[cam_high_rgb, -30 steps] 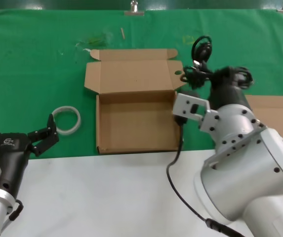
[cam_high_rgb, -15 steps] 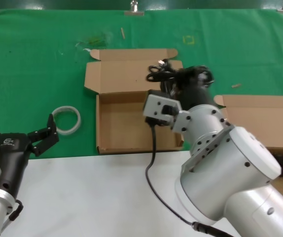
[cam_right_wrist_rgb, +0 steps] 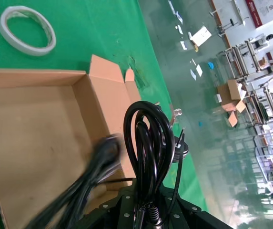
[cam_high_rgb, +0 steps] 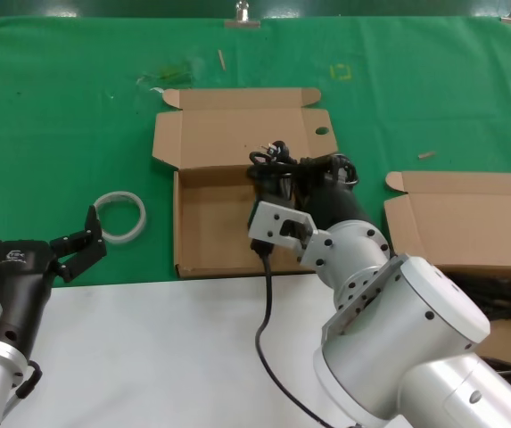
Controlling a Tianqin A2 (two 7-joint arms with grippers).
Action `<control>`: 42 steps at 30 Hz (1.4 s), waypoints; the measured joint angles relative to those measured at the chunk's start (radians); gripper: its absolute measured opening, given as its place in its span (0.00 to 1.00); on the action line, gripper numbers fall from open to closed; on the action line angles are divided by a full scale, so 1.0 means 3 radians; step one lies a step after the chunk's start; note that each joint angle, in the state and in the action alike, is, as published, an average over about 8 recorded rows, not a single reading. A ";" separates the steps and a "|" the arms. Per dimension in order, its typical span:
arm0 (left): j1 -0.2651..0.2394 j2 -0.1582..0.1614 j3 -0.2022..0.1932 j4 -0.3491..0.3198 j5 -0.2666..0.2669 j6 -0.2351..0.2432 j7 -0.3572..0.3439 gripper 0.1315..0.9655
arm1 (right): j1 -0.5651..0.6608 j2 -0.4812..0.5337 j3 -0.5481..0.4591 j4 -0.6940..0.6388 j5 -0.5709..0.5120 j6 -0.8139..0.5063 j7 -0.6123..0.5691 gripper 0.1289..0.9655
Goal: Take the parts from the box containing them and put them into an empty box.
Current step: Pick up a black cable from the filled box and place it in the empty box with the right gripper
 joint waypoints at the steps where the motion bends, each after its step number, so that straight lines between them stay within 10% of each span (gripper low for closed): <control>1: 0.0000 0.0000 0.0000 0.0000 0.0000 0.0000 0.0000 1.00 | -0.0010 0.0000 -0.0003 -0.0004 0.0001 -0.0018 0.0013 0.09; 42: 0.0000 0.0000 0.0000 0.0000 0.0000 0.0000 0.0000 1.00 | -0.0005 0.0000 -0.0158 -0.0525 0.0003 -0.0461 0.0509 0.09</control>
